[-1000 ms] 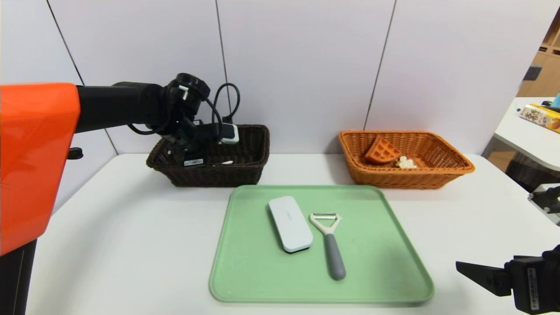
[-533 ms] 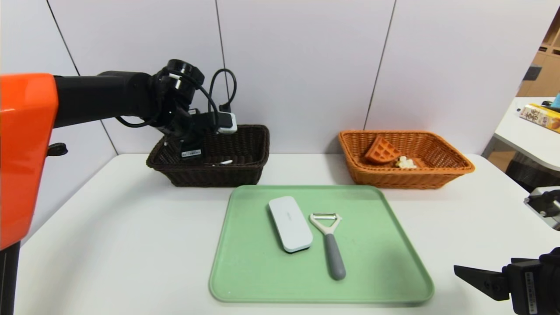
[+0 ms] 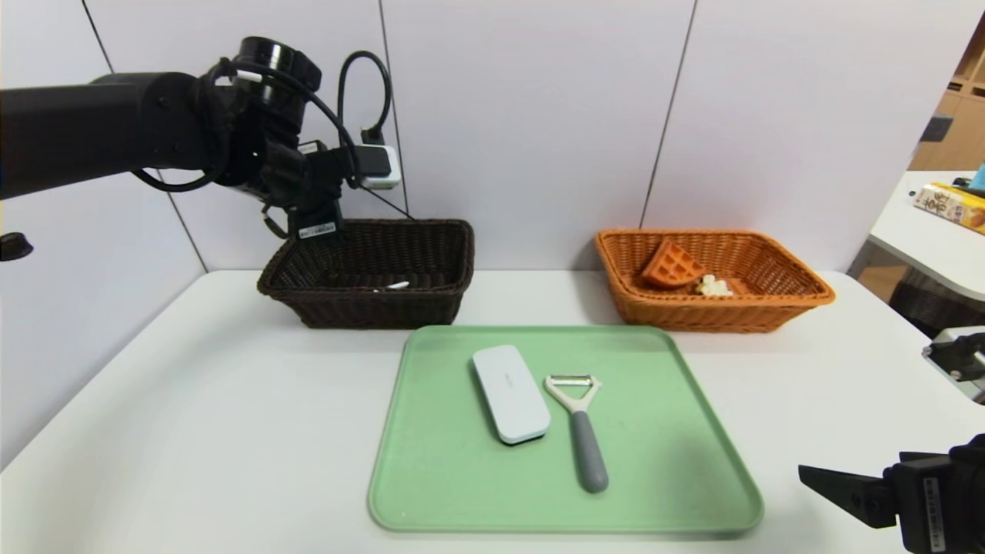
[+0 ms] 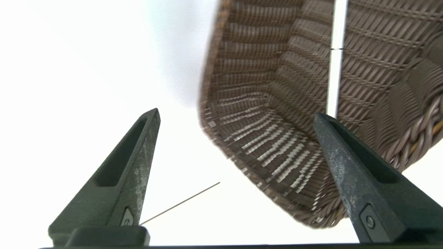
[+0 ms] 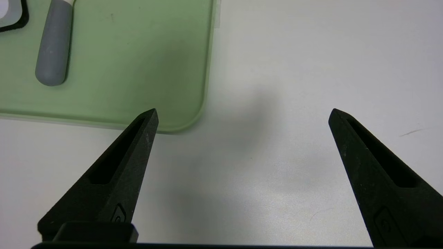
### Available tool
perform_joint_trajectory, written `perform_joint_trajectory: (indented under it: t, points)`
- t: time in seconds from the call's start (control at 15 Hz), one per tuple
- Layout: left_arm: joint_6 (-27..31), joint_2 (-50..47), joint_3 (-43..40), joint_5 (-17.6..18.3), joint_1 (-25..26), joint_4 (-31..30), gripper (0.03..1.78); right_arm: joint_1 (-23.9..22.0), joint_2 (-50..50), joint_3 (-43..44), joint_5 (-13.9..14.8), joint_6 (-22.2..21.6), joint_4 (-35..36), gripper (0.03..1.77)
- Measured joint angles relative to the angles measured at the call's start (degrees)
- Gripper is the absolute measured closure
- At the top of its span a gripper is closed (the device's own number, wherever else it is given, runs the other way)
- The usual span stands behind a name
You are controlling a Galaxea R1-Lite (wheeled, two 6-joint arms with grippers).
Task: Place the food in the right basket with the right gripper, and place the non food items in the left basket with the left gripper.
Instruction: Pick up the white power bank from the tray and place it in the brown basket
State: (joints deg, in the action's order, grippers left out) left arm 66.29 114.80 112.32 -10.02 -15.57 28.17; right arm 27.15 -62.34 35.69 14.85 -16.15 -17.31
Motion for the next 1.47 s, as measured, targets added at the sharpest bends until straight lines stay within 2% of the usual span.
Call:
perform_joint_trajectory:
  t: [0.13,0.27,0.53,0.67,0.87,1.0,1.2,1.27,1.47]
  points:
    - [-0.9,-3.5,-1.5,0.2,-0.5,0.0,0.20,0.0,0.0,-0.5,0.0,0.0,0.0,0.10]
    - [-4.0,-8.0,-3.8,0.3,-3.3,0.1,0.18,0.0,-0.3,-0.7,-0.1,0.1,0.0,0.10]
    - [-17.3,-16.4,-8.4,-0.1,-11.4,-1.7,0.15,0.1,-0.9,-0.7,0.0,0.4,1.9,0.10]
    - [-27.0,-18.6,-9.1,-2.2,-15.3,-2.0,0.14,0.1,-1.0,-0.7,0.0,0.8,2.5,0.10]
    - [-43.4,-20.4,-9.4,-8.9,-22.0,-1.4,0.14,0.1,-1.3,-0.8,-0.1,0.7,2.6,0.10]
    - [-55.8,-21.2,-9.5,-13.5,-26.9,1.6,0.13,0.1,-1.4,-0.6,0.0,0.8,2.7,0.10]
    - [-70.9,-21.4,-9.0,-19.5,-32.9,8.2,0.12,0.1,-1.6,-0.5,0.1,0.8,2.7,0.10]
    - [-76.2,-21.0,-8.6,-20.7,-34.3,10.5,0.12,0.1,-1.6,-0.5,0.0,0.8,2.7,0.10]
    - [-88.1,-18.5,-5.7,-21.0,-36.2,17.8,0.12,0.1,-1.6,-0.4,0.0,0.8,2.7,0.10]
